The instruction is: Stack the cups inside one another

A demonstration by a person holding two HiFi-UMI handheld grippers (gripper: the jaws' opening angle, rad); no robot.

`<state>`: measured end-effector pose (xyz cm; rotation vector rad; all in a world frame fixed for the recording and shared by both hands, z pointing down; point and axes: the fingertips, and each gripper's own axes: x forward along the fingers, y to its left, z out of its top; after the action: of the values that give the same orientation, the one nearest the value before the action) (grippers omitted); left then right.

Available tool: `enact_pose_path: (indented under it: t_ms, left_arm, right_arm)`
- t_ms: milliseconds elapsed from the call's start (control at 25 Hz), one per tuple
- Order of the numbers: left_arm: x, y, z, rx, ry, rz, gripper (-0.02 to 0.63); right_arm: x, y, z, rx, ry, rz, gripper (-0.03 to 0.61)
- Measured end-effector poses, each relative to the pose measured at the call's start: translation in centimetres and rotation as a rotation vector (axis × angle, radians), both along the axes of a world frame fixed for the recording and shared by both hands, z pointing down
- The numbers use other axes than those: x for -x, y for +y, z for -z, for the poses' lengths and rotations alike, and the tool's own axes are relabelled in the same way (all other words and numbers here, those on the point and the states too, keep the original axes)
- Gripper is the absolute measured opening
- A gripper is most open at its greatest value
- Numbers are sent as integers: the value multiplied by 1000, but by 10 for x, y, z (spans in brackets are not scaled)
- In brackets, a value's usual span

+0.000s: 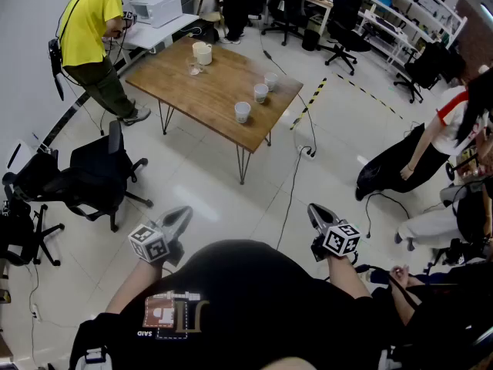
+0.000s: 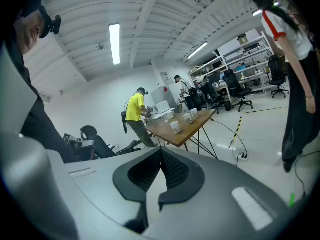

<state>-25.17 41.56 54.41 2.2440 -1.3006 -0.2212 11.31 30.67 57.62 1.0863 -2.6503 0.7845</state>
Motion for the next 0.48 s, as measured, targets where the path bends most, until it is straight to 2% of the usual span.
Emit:
enact_pose_path:
  t_ms: [280,480]
  left_arm:
    - [-28,-17,5,5,-13,0,-5]
    - [-66,-27,9,6,-21,0,-5]
  right_arm:
    - [-21,-27,6,-16,-3,12,14]
    - [-55,-40,1,-12,-4,20,14]
